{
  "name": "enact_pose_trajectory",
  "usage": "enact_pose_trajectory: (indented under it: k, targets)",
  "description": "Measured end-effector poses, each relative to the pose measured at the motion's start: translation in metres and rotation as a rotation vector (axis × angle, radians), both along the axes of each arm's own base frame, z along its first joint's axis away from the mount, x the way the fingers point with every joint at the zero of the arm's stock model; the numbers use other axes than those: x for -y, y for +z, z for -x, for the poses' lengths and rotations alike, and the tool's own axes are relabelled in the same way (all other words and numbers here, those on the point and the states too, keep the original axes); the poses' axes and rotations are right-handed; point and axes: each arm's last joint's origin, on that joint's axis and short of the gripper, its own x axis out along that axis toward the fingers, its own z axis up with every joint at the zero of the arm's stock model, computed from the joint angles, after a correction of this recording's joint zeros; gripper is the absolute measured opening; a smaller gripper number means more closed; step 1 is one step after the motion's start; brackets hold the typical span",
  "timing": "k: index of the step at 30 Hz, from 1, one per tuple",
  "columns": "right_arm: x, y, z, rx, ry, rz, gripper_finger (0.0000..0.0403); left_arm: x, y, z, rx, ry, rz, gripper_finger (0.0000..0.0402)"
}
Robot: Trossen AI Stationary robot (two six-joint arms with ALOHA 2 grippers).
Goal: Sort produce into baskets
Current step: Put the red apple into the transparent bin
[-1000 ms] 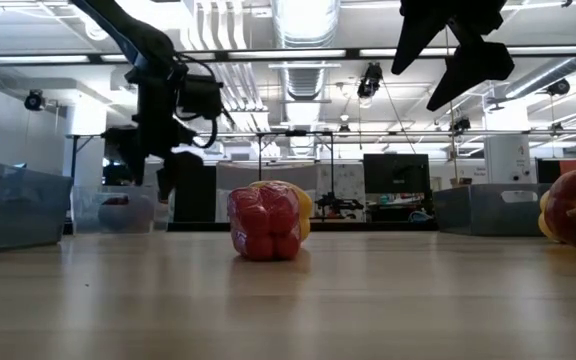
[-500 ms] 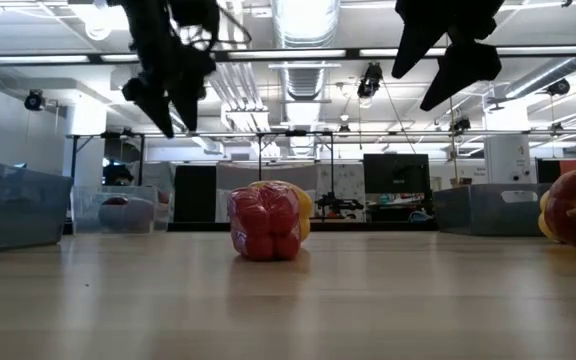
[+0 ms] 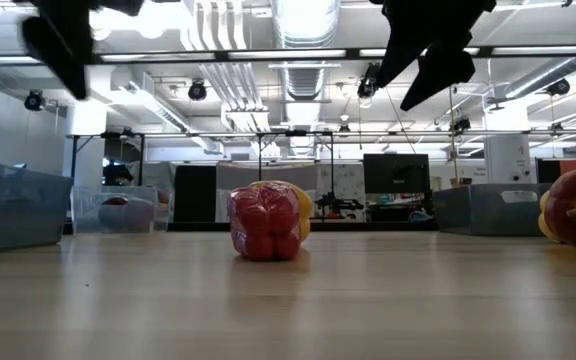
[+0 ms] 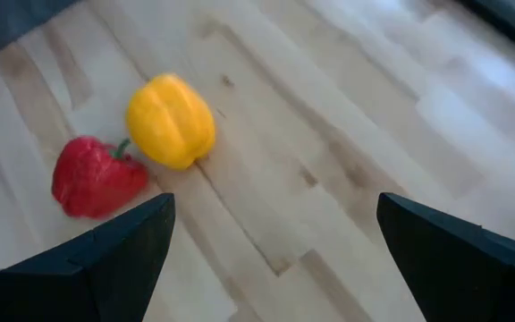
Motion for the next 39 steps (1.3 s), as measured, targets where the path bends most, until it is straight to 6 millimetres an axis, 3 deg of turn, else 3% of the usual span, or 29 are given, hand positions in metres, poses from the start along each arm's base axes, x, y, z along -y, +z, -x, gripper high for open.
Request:
enact_pose_trajectory:
  k: [7, 12, 16, 21, 24, 27, 34, 39]
  targets:
    - [-0.015, 0.011, -0.003, 0.055, 0.041, 0.064, 0.0379, 0.063, 0.003, 0.034, -0.080, 0.290, 0.280, 0.0290]
    - [-0.024, 0.013, -0.002, 0.087, 0.011, 0.011, 0.0379, 0.102, -0.012, 0.066, -0.174, 0.389, 0.287, 0.0300]
    - [-0.029, 0.012, -0.001, 0.110, -0.044, -0.049, 0.0379, 0.119, -0.027, 0.082, -0.234, 0.542, 0.234, 0.0330]
    - [-0.030, 0.005, 0.002, 0.038, -0.048, -0.077, 0.0379, 0.130, -0.047, 0.079, -0.306, 0.649, 0.182, 0.0380]
    - [-0.029, 0.001, 0.004, 0.003, -0.086, -0.102, 0.0379, 0.133, -0.060, 0.076, -0.401, 0.666, 0.153, 0.0390]
    - [-0.030, 0.000, 0.004, -0.002, -0.110, -0.120, 0.0379, 0.133, -0.073, 0.077, -0.434, 0.630, 0.134, 0.0382]
    - [-0.029, -0.005, 0.001, -0.045, -0.071, -0.121, 0.0379, 0.123, -0.110, 0.077, -0.401, 0.605, 0.267, 0.0345]
    - [-0.030, -0.011, -0.002, -0.075, -0.059, -0.136, 0.0379, 0.122, -0.119, 0.078, -0.401, 0.591, 0.292, 0.0338]
